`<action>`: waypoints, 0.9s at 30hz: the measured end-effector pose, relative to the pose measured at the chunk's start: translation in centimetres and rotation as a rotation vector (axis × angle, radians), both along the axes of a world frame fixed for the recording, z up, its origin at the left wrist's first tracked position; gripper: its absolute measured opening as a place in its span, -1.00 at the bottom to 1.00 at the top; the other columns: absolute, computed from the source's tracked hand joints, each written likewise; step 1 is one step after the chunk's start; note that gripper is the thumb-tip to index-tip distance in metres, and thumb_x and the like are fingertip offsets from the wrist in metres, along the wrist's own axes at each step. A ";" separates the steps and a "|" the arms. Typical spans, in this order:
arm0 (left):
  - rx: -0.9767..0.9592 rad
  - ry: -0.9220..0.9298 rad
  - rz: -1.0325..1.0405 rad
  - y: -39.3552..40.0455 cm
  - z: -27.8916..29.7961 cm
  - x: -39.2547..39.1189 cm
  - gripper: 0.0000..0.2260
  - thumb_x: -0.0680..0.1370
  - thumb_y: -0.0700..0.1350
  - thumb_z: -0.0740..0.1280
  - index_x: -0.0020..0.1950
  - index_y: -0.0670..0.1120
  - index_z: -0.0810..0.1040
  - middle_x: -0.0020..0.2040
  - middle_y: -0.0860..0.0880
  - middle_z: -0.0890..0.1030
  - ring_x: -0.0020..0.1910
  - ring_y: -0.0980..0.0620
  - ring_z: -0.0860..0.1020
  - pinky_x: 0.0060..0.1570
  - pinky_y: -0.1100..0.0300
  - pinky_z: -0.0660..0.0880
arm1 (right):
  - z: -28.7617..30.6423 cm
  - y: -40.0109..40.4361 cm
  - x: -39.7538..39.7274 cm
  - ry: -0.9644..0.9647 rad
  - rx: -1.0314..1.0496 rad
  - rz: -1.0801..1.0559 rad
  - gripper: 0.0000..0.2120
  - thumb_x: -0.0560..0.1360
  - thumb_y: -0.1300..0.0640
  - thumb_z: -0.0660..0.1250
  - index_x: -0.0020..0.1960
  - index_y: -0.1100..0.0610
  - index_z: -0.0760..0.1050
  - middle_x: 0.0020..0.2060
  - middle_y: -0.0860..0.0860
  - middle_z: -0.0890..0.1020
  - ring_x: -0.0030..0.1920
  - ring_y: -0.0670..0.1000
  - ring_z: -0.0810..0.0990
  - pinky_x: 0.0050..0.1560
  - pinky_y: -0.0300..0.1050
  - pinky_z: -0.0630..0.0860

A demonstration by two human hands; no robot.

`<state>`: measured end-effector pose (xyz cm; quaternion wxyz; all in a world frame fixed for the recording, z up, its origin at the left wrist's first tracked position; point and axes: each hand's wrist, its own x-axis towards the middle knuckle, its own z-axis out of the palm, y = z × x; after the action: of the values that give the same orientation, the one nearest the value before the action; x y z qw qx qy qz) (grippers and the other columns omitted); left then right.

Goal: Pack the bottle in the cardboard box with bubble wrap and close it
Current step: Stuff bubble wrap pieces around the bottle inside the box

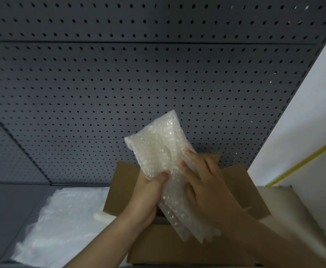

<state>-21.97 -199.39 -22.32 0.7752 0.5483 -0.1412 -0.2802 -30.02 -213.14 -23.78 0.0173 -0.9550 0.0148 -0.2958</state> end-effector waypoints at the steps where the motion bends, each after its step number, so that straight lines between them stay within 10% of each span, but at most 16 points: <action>1: 0.004 -0.016 0.001 0.1 -0.1 -0.1 -0.73 0.57 -0.33 0.24 0.23 -0.12 0.52 0.07 -0.17 0.67 0.06 -0.13 0.66 -0.01 0.03 0.60 | -0.1 -0.2 0.0 0.003 0.041 0.044 -0.59 0.51 0.11 0.12 0.28 0.18 0.51 0.36 0.05 0.32 0.24 0.06 0.34 0.30 -0.11 0.34; 5: 0.080 -0.105 0.081 0.5 -0.6 0.6 -0.72 0.58 -0.28 0.26 0.27 -0.08 0.49 0.10 -0.15 0.66 0.08 -0.09 0.65 0.11 -0.08 0.57 | 0.7 -0.1 0.1 -0.120 0.411 0.109 -0.64 0.45 0.32 0.26 0.21 0.07 0.53 0.29 -0.09 0.48 0.27 -0.05 0.41 0.36 -0.34 0.25; 10: 0.062 -0.279 0.068 0.5 0.3 1.5 -0.78 0.59 -0.23 0.27 0.22 -0.14 0.52 0.08 -0.16 0.65 0.09 -0.11 0.64 0.12 -0.14 0.56 | 0.9 2.8 0.9 -0.247 0.385 0.096 -0.66 0.41 0.41 0.27 0.11 0.14 0.58 0.16 -0.02 0.61 0.19 -0.04 0.48 0.27 -0.28 0.40; 18: -0.160 0.062 -0.178 1.3 0.1 1.6 -0.61 0.53 -0.14 0.33 0.35 -0.11 0.41 0.14 -0.17 0.63 0.16 -0.11 0.61 0.02 0.13 0.58 | 0.1 5.5 1.7 -0.190 0.292 0.044 -0.44 0.64 -0.11 -0.05 0.11 0.21 0.62 -0.02 -0.01 0.69 0.05 -0.07 0.43 0.03 -0.25 0.45; 23: -0.129 0.228 0.031 1.7 -0.9 3.0 -0.60 0.51 -0.14 0.39 0.34 -0.13 0.46 0.18 -0.21 0.62 0.13 -0.15 0.63 0.02 0.03 0.60 | -1.3 5.9 0.8 0.211 0.442 0.168 -0.56 0.52 0.02 0.16 0.40 -0.04 0.34 0.26 -0.24 0.26 0.27 -0.33 0.24 0.36 -0.19 0.39; 27: -0.091 0.296 0.092 1.3 -1.0 3.5 -0.70 0.56 -0.10 0.32 0.27 -0.15 0.51 0.12 -0.21 0.66 0.07 -0.13 0.66 -0.02 0.04 0.60 | -1.9 6.4 1.8 0.050 0.420 -0.029 -0.29 0.40 -0.18 0.32 0.46 -0.01 0.17 0.47 -0.02 0.22 0.47 -0.03 0.15 0.42 0.04 0.29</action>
<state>-18.45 -198.10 -23.29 0.8235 0.4713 -0.0127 -0.3156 -28.20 -206.74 -25.71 0.2115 -0.9370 0.0905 -0.2628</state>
